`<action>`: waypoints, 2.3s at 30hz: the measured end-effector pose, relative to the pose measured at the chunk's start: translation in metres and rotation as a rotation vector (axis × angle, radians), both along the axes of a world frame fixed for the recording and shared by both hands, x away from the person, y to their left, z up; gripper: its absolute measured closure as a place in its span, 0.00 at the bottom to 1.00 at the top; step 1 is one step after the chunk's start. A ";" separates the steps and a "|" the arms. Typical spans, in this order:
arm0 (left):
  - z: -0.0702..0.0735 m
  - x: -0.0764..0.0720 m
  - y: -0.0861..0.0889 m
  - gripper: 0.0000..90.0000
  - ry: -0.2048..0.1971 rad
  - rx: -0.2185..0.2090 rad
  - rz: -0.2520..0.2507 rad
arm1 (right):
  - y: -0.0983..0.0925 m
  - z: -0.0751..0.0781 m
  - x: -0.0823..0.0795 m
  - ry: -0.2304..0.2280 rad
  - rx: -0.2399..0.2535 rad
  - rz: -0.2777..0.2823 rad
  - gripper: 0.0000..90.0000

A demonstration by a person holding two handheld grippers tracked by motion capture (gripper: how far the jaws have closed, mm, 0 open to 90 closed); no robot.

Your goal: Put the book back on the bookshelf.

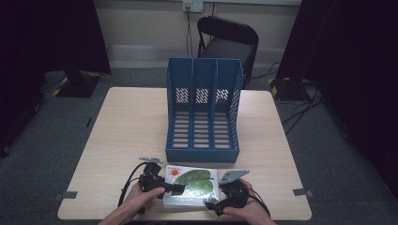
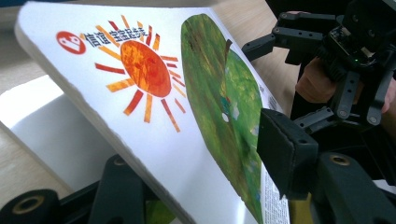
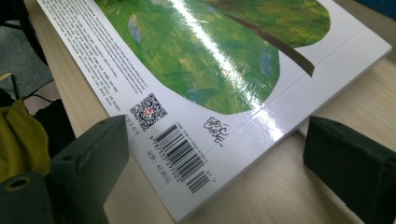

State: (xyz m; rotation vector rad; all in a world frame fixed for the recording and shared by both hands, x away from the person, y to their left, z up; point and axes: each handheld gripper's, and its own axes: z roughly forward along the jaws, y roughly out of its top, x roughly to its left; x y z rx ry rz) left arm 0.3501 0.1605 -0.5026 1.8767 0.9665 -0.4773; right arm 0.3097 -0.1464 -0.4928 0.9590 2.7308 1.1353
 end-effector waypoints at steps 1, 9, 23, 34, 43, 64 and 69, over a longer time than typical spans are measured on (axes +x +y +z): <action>0.000 0.000 0.000 0.49 0.000 0.000 0.000 | 0.000 0.000 0.000 0.000 0.000 0.000 0.07; 0.000 -0.001 -0.001 0.56 -0.002 0.012 -0.027 | 0.005 0.000 0.002 -0.002 0.018 0.000 0.07; 0.013 -0.002 -0.001 0.69 -0.110 -0.004 -0.071 | 0.001 0.004 0.005 0.016 0.043 0.021 0.15; 0.028 -0.016 -0.007 0.71 -0.291 0.034 -0.142 | -0.016 0.011 0.015 0.009 0.101 -0.066 0.18; 0.031 -0.021 -0.008 0.74 -0.344 0.039 -0.185 | -0.022 0.014 0.023 0.010 0.153 -0.089 0.20; 0.026 -0.031 -0.017 0.88 -0.487 0.240 -0.281 | -0.025 0.032 0.017 -0.014 0.324 -0.003 0.50; 0.029 -0.029 -0.018 0.85 -0.475 0.241 -0.257 | -0.021 0.035 0.013 -0.071 0.277 -0.005 0.51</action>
